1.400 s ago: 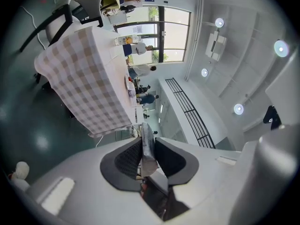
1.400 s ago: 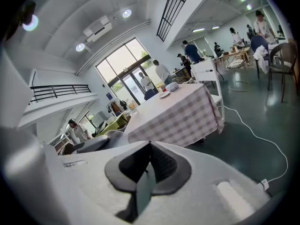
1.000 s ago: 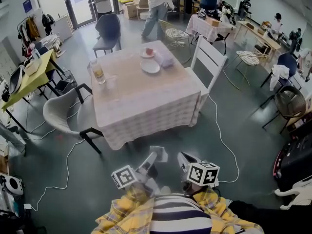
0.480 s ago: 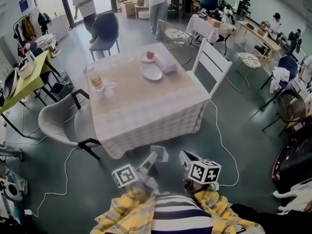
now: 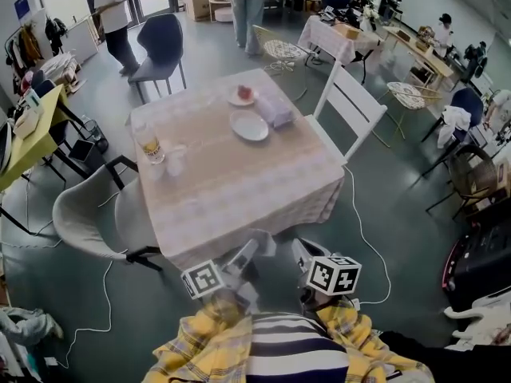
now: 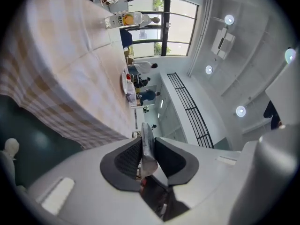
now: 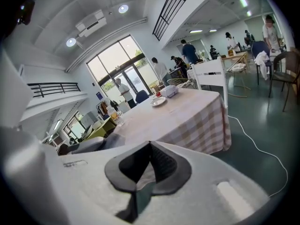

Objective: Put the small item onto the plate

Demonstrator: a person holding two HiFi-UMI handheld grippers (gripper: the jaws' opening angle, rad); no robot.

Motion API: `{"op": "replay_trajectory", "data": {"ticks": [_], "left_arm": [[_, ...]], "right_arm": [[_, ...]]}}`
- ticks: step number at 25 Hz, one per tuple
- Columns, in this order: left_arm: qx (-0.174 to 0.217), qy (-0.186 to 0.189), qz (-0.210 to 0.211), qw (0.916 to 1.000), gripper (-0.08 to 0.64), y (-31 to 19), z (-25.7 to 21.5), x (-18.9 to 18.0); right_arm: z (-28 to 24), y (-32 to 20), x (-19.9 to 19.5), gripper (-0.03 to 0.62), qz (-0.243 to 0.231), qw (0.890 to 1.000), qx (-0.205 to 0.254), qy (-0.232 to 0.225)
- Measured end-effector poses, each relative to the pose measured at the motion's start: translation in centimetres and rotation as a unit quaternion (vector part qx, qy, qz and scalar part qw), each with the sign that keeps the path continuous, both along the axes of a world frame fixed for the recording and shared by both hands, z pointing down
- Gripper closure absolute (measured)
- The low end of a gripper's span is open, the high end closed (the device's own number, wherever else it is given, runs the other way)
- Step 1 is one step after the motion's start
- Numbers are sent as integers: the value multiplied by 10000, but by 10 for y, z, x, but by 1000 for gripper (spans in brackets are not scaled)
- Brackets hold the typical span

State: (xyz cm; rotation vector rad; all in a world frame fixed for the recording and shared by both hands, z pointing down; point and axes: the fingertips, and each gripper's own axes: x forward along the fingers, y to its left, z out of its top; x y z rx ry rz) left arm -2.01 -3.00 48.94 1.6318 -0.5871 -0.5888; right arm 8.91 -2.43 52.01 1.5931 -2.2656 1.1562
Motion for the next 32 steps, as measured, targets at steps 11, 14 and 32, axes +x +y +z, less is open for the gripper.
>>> {"op": "replay_trajectory", "data": {"ticks": [11, 14, 32], "left_arm": [[177, -53, 136, 9997, 483, -75, 1, -29], [215, -45, 140, 9997, 483, -92, 5, -32], [159, -173, -371, 9990, 483, -235, -8, 2]], "right_arm": [[-5, -60, -27, 592, 84, 9993, 9, 367], [-5, -75, -26, 592, 130, 9991, 27, 410], [-10, -234, -6, 592, -590, 9970, 205, 462]]}}
